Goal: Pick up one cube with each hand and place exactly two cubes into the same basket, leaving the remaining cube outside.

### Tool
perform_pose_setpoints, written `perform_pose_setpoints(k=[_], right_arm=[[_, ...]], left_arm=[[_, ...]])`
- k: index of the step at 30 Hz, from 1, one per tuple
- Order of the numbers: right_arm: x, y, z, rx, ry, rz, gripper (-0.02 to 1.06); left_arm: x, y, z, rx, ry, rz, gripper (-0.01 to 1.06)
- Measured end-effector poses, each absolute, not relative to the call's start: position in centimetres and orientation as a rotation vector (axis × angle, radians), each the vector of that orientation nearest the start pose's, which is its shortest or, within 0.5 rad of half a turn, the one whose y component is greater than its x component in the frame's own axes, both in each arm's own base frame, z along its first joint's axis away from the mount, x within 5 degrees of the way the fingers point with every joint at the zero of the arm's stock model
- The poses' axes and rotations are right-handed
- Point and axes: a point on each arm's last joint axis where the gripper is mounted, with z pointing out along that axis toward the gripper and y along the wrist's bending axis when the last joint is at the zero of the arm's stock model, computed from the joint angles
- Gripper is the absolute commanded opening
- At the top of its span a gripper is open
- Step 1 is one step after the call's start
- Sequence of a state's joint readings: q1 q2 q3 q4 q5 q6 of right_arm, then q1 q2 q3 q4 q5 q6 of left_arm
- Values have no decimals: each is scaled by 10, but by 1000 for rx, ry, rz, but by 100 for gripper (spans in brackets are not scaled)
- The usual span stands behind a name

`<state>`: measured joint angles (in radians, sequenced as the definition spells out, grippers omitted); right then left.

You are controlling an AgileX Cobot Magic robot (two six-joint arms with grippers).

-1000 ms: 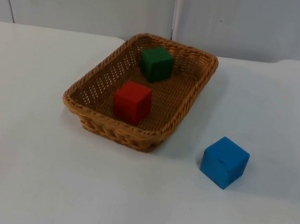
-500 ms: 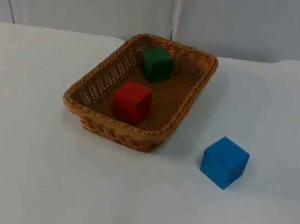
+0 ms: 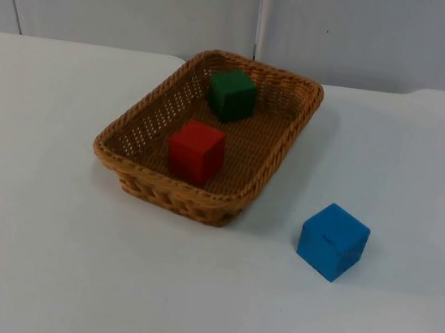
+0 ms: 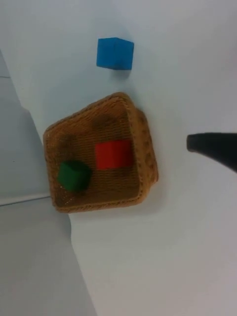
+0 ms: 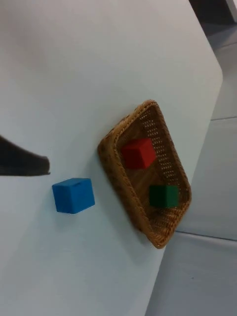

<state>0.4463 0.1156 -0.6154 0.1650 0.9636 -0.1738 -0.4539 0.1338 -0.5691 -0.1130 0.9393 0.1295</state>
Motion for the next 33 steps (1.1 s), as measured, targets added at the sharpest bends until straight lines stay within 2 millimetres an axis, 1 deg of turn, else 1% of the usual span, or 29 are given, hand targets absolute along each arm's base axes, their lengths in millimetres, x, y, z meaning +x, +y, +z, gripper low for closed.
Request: perform_pose_setpoints(k=[4, 7, 9, 11, 15, 24, 28, 33], right_arm=[[-13, 8, 315, -590, 1842, 377, 76], [-17, 5, 314, -572, 1826, 383, 76], [-18, 4, 309, -568, 1827, 380, 76], [-17, 4, 305, -566, 1838, 379, 76], [-13, 6, 293, -560, 1902, 378, 76], [-13, 6, 290, -557, 1923, 380, 76], [-11, 5, 284, -573, 1959, 344, 76], [-11, 4, 283, -576, 1969, 332, 76]], left_arm=[[-4, -6, 301, 554, 1927, -331, 77], [-10, -2, 298, 549, 1925, -317, 77], [-13, 1, 295, 533, 1934, -305, 77], [-12, 2, 291, 520, 1948, -301, 77], [-7, 1, 278, 502, 2016, -291, 77], [-5, 2, 275, 496, 2025, -262, 77], [-5, 2, 275, 496, 2025, -262, 77], [-5, 2, 275, 496, 2025, -262, 77]])
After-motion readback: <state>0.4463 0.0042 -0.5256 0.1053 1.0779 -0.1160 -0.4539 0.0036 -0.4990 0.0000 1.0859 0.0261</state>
